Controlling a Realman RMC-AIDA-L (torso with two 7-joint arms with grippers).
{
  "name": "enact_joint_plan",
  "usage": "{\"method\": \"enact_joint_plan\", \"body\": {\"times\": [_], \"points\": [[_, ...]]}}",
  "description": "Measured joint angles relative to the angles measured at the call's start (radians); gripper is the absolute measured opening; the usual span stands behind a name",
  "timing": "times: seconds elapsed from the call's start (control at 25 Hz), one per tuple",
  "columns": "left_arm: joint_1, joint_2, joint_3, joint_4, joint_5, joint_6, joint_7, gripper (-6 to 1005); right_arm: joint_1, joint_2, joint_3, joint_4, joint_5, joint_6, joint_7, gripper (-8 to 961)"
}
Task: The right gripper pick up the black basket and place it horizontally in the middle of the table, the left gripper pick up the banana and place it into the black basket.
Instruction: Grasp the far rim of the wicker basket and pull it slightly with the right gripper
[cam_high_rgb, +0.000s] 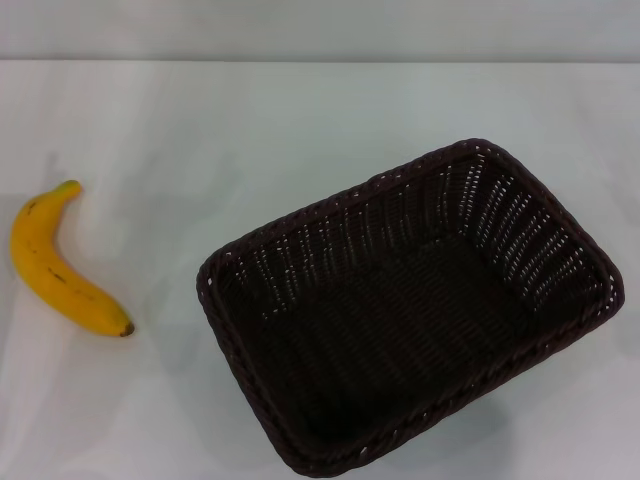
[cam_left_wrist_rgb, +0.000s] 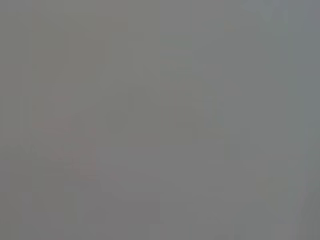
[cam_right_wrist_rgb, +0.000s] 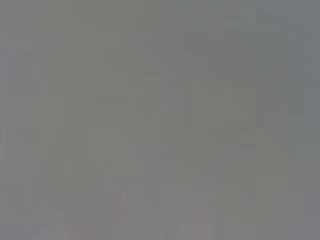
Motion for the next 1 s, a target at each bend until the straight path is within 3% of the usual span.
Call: {"method": "enact_joint_plan", "body": {"times": [1.0], "points": [[0.007, 0.001, 0.000, 0.005, -0.003, 0.004, 0.000, 864, 0.007, 0.000, -0.010, -0.002, -0.007, -0.011, 0.011, 870]]}}
